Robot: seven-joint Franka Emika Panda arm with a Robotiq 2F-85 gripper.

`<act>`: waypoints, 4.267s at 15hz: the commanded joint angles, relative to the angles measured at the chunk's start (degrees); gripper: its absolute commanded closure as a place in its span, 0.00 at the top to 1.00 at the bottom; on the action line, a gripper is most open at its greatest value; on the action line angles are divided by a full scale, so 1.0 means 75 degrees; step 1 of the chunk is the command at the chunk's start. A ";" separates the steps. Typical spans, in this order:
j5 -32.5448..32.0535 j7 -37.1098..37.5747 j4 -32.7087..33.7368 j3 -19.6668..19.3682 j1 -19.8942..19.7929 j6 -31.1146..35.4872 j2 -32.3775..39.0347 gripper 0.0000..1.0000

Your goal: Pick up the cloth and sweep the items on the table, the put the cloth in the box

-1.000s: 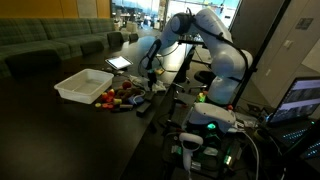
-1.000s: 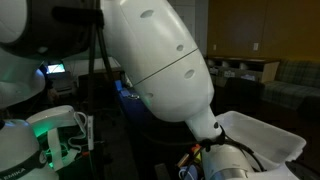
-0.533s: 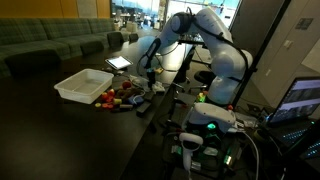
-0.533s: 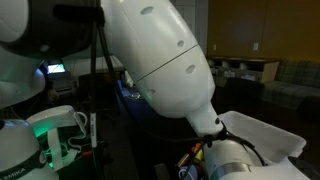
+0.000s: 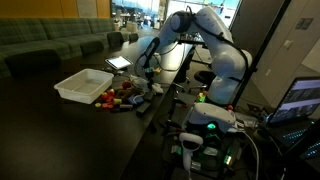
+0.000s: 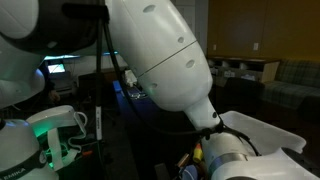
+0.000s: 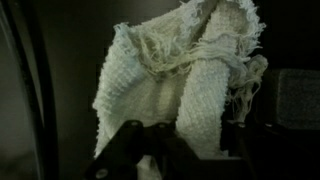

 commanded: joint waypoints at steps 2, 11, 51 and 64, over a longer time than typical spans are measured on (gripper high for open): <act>-0.0168 -0.0030 -0.0976 -0.0337 0.0328 0.0120 -0.1166 0.08; -0.1002 0.0004 -0.2888 -0.1219 0.0753 0.0145 -0.4122 0.08; -0.2245 0.0142 -0.2255 -0.1058 0.1384 -0.0024 -0.1219 0.07; -0.2176 -0.0340 -0.2815 -0.0141 0.1990 -0.0264 -0.1099 0.07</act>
